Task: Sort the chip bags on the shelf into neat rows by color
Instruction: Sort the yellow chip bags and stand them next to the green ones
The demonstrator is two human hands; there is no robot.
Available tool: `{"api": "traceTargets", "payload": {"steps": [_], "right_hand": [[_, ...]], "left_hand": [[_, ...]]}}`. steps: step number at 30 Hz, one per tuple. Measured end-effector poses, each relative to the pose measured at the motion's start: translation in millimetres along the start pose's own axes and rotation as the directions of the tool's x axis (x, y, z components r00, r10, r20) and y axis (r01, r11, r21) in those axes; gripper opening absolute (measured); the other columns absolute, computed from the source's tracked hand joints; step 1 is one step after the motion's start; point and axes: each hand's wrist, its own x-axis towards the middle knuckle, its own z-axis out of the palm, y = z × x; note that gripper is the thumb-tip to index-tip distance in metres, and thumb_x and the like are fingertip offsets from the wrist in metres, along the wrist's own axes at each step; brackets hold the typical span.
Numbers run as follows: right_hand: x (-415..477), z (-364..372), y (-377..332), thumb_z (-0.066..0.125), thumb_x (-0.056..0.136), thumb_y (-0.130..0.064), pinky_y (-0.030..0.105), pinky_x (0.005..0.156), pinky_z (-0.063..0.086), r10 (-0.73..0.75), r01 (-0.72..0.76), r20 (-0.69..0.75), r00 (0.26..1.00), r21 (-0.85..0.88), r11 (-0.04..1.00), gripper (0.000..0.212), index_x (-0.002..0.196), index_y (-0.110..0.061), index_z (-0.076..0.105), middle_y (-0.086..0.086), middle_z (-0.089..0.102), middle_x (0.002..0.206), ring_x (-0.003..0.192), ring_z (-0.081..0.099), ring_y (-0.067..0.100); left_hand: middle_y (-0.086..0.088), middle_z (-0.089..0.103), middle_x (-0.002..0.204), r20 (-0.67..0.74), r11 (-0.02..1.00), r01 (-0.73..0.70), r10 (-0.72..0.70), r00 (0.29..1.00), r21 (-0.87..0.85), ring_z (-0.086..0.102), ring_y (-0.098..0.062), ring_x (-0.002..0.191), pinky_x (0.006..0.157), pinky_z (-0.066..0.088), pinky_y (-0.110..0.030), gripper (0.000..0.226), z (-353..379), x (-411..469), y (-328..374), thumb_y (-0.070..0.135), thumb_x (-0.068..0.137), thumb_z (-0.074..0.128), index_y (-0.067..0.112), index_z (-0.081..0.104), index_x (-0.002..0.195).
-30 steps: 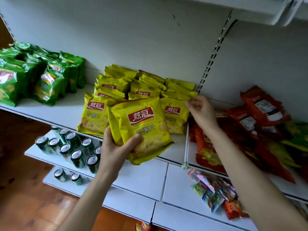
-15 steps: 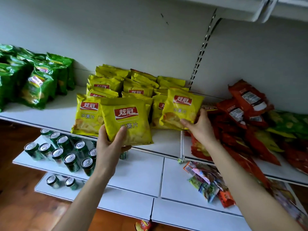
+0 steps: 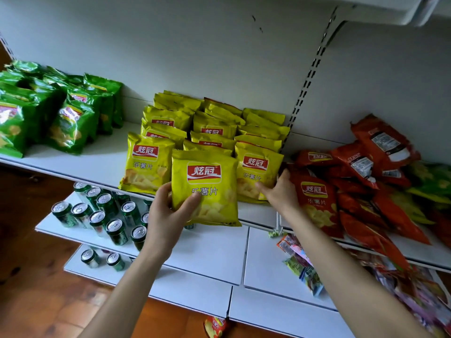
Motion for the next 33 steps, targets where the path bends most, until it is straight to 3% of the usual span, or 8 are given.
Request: {"api": "traceTargets", "payload": {"steps": [5,9,13,16,20,25,29,33], "right_hand": [[-34,-27,-7,0.067,0.083,-0.021,0.027,0.086,0.045,-0.157,0.171,-0.079,0.984,0.231,0.958,0.056,0.130,-0.003,0.044,0.014,0.057,0.121,0.110,0.056,0.023],[-66,-33,-17,0.070,0.072,-0.028,0.022,0.082,0.051,-0.230,0.061,0.302,0.925,0.479,0.876,0.051,0.117,-0.026,0.047,-0.003,0.063,0.106,0.093,0.062,0.005],[-58,-26,-8,0.082,0.061,-0.035,0.040,0.094,0.048,-0.195,0.118,0.160,0.968,0.397,0.910,0.087,0.134,-0.019,0.036,0.007,0.058,0.125,0.112,0.057,0.018],[-43,-22,-3,0.080,0.068,-0.020,0.042,0.099,0.043,-0.140,0.124,0.034,0.990,0.290,0.949,0.088,0.139,-0.010,0.030,0.011,0.051,0.133,0.119,0.051,0.024],[-35,-5,1,0.077,0.073,-0.019,0.032,0.097,0.037,-0.134,0.130,0.031,0.990,0.112,0.985,0.086,0.141,-0.008,0.026,0.012,0.046,0.137,0.124,0.045,0.028],[-33,7,4,0.074,0.076,-0.025,0.039,0.095,0.040,-0.110,0.111,-0.021,0.994,0.043,0.993,0.082,0.140,-0.008,0.025,0.013,0.047,0.135,0.122,0.046,0.031],[-24,4,4,0.072,0.078,-0.023,0.035,0.094,0.037,-0.071,0.073,-0.047,0.996,0.031,0.997,0.080,0.140,-0.007,0.025,0.014,0.046,0.135,0.122,0.044,0.031],[-21,0,7,0.072,0.077,-0.023,0.032,0.089,0.037,-0.069,0.069,-0.019,0.997,0.001,0.998,0.074,0.135,-0.004,0.030,0.015,0.048,0.131,0.120,0.047,0.031]], "left_hand": [[-0.003,0.068,0.095,0.067,0.999,-0.001,0.003,0.998,-0.034,0.066,0.000,0.071,0.059,0.052,-0.016,0.029,19,5,-5,0.008,0.082,0.068,0.013,0.056,0.109],[-0.004,0.066,0.104,0.193,0.997,-0.078,0.077,0.978,0.002,0.066,-0.012,0.089,0.069,0.054,-0.020,0.028,43,12,-9,0.010,0.085,0.065,0.015,0.053,0.109],[-0.005,0.062,0.106,0.249,0.940,-0.257,0.200,0.948,0.224,0.061,-0.021,0.099,0.076,0.051,-0.026,0.049,59,21,-17,0.023,0.088,0.065,0.005,0.045,0.129],[-0.019,0.061,0.108,0.335,0.659,-0.551,0.437,0.835,0.512,0.061,-0.032,0.095,0.075,0.049,-0.033,0.055,56,21,-34,0.031,0.090,0.053,-0.004,0.046,0.132],[-0.016,0.066,0.101,0.520,0.444,-0.671,0.425,0.741,0.593,0.063,-0.034,0.086,0.066,0.055,-0.038,0.039,48,3,-64,0.024,0.087,0.042,0.001,0.066,0.107],[-0.017,0.068,0.103,0.613,0.400,-0.682,0.304,0.729,0.613,0.066,-0.034,0.092,0.073,0.055,-0.038,0.042,46,-2,-83,0.022,0.083,0.041,0.000,0.068,0.106],[-0.018,0.068,0.105,0.630,0.377,-0.696,0.301,0.716,0.611,0.066,-0.035,0.095,0.076,0.055,-0.041,0.036,50,-2,-88,0.019,0.082,0.051,0.000,0.067,0.107],[-0.022,0.066,0.105,0.631,0.350,-0.719,0.345,0.695,0.600,0.065,-0.038,0.095,0.077,0.054,-0.042,0.042,48,0,-91,0.025,0.083,0.042,-0.001,0.066,0.105]]}}
